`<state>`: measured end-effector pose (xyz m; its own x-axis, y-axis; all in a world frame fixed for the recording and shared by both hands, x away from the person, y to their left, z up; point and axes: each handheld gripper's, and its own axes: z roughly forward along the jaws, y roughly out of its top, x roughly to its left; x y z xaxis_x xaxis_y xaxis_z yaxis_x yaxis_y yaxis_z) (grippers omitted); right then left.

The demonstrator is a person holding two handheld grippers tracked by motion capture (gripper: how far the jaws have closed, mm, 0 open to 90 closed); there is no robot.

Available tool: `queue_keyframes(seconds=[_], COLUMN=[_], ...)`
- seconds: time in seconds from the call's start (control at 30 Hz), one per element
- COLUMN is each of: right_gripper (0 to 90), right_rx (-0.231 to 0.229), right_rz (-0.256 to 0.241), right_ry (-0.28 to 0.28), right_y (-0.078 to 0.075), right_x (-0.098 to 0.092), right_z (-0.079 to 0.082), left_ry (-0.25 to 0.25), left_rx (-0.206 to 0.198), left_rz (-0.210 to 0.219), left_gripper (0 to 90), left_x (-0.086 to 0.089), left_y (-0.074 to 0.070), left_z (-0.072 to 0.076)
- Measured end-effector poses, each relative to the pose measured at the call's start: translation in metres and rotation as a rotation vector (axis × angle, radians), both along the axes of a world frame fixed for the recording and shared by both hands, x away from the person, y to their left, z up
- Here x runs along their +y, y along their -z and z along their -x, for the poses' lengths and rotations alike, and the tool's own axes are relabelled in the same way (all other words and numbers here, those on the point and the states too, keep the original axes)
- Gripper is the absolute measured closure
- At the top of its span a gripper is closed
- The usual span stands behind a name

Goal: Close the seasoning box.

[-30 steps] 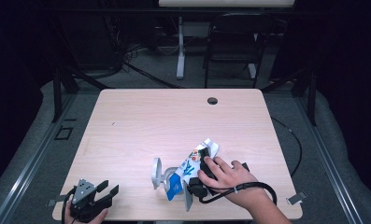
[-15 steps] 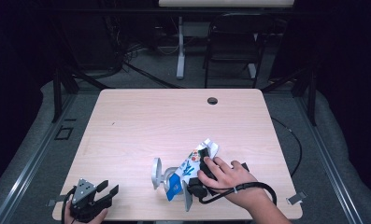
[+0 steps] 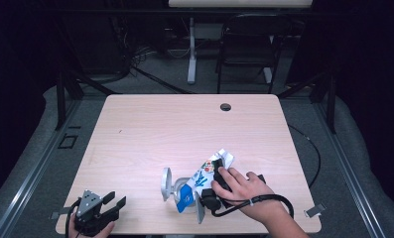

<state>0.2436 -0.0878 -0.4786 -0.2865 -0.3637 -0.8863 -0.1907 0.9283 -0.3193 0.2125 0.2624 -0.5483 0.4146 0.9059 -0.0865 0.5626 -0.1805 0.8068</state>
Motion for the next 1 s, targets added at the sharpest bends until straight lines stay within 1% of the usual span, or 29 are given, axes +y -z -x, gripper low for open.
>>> queue_keyframes(seconds=[0.1,0.13,0.23,0.37,0.4,0.47,0.5,0.6,0.63,0.73,0.77,0.8,0.83,0.87,0.9,1.0], right_gripper=[78.5,78.6,78.6,78.8,78.8,78.9,78.9,78.9,78.9,78.9,79.0,79.0,79.0,79.0,79.0,79.1], right_rx=[0.001,0.012,0.028,0.035,0.044,0.047,0.06,0.072,0.088,0.104,0.126,0.133,0.13,0.147,0.149,0.162], right_rz=[-0.003,-0.02,-0.046,-0.047,-0.065,-0.067,-0.09,-0.105,-0.131,-0.155,-0.191,-0.203,-0.193,-0.224,-0.229,-0.236], right_ry=[0.009,0.012,0.018,0.038,0.031,0.044,0.039,0.072,0.066,0.088,0.091,0.096,0.107,0.099,0.095,0.109], right_y=[0.0,0.0,0.0,0.0,0.001,0.0,0.001,0.0,0.001,-0.001,-0.001,-0.001,-0.003,-0.001,-0.001,-0.001], right_x=[-0.001,-0.001,-0.002,-0.004,-0.005,-0.005,-0.007,-0.008,-0.009,-0.01,-0.011,-0.011,-0.011,-0.012,-0.012,-0.013], right_z=[0.0,0.0,0.0,0.0,0.0,0.0,-0.001,-0.001,-0.002,-0.001,-0.002,-0.002,-0.001,-0.002,-0.002,-0.001], left_ry=[0.001,0.0,-0.001,0.001,0.001,0.001,0.001,0.001,0.0,0.002,0.002,0.001,0.002,0.001,0.001,0.001], left_rx=[0.0,0.001,0.001,0.0,0.0,0.0,0.0,0.002,0.002,0.001,0.001,0.001,0.001,0.002,0.002,0.003], left_rz=[-0.001,0.0,0.0,-0.002,-0.002,-0.002,-0.002,-0.002,-0.003,-0.003,-0.003,-0.003,-0.003,-0.004,-0.004,-0.005], left_gripper=[52.9,52.9,52.9,52.9,52.9,52.9,52.9,52.9,52.9,52.9,52.9,52.9,52.9,52.9,52.9,52.9], left_x=[0.0,0.0,0.0,0.0,0.0,0.0,0.0,0.0,0.0,-0.001,-0.001,-0.001,-0.001,-0.001,-0.001,-0.001], left_y=[0.0,0.0,0.0,0.0,0.0,0.0,0.0,0.0,0.001,0.001,0.001,0.001,0.001,0.001,0.001,0.001], left_z=[0.0,0.0,0.0,0.0,0.0,0.0,0.0,0.0,0.0,0.0,0.0,0.0,0.0,0.0,0.0,0.0])
